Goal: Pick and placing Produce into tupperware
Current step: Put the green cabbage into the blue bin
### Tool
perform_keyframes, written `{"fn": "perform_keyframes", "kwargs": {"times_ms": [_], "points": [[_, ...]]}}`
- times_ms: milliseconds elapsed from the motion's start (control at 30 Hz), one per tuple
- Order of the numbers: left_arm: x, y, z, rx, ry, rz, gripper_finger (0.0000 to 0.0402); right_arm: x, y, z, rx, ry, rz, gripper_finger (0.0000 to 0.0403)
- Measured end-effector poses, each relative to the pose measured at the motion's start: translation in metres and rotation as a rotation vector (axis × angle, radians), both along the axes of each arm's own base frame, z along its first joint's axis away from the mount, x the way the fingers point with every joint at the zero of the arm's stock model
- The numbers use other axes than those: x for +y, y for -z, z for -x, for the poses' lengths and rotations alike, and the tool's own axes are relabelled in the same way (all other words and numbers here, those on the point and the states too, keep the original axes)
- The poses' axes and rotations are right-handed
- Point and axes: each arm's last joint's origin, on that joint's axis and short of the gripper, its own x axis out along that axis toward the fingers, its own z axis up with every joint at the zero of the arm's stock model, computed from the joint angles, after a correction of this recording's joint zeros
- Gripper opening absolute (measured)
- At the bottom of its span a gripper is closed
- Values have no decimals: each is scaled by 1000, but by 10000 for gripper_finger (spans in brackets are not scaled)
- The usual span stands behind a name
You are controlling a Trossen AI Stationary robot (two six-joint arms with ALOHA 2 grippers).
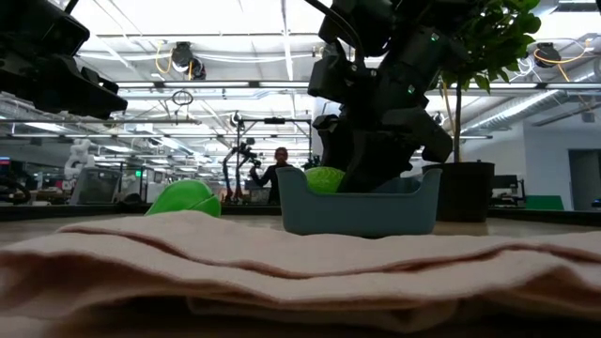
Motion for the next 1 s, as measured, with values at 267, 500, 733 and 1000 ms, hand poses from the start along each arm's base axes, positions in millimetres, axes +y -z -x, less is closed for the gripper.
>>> {"fn": "perform_keyframes", "kwargs": {"times_ms": [267,500,733,1000], "points": [[0,0,0,-1,0,0,3,0,0,0,3,2,-26,211],[0,0,0,-1,0,0,3,1,0,0,4,5,-31,222],[0,0,0,-1,0,0,3,0,0,0,2,15,-31,273],[0,0,0,-1,0,0,3,-3,-1,-1,-7,26,-28,283]]}}
